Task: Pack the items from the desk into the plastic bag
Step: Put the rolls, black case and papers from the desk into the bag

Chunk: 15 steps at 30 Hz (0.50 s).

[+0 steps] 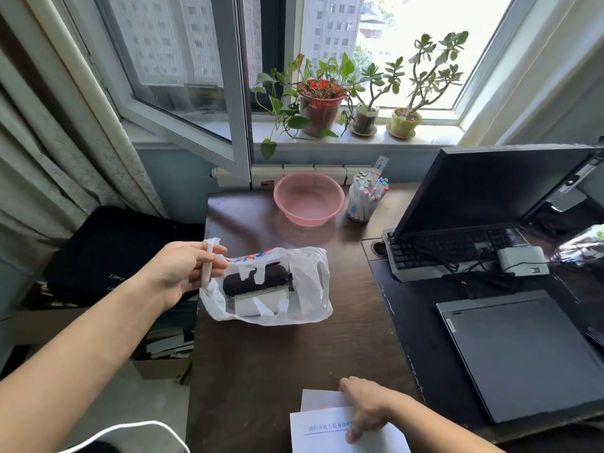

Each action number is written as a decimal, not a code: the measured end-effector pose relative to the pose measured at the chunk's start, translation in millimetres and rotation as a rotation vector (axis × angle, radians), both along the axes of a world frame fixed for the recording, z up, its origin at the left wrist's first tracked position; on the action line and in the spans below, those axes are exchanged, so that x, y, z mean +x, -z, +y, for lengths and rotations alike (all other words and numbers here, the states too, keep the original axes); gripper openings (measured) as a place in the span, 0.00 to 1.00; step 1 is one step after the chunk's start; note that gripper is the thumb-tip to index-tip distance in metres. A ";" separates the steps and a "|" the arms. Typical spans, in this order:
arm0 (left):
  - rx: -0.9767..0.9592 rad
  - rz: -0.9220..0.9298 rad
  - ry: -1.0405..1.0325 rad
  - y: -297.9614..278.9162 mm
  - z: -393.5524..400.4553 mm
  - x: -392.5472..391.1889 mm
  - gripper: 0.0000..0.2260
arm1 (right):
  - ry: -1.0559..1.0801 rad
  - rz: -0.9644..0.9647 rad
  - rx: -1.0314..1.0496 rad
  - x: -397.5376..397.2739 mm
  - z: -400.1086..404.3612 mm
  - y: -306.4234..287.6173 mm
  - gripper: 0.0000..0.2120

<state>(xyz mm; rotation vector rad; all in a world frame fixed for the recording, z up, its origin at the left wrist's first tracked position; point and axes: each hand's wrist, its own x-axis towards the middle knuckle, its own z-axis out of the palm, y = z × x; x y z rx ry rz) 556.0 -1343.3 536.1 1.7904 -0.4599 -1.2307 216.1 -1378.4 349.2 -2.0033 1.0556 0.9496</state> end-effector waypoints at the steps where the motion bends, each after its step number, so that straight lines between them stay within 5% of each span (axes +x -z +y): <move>1: 0.001 0.001 -0.001 0.1 -0.4 -0.2 0.09 | 0.005 -0.002 0.010 -0.4 -1.0 -1.5 0.37; 5: -0.003 0.000 0.004 -1.0 -2.0 -2.6 0.09 | 0.024 -0.015 0.048 1.9 -2.4 -7.5 0.36; 10: -0.006 -0.003 0.002 -1.4 -1.9 -0.9 0.09 | -0.063 -0.024 0.058 6.3 -5.9 -19.6 0.15; 15: -0.009 -0.002 0.006 -1.9 1.2 -0.9 0.09 | -0.076 -0.087 0.038 4.8 -2.2 -22.8 0.16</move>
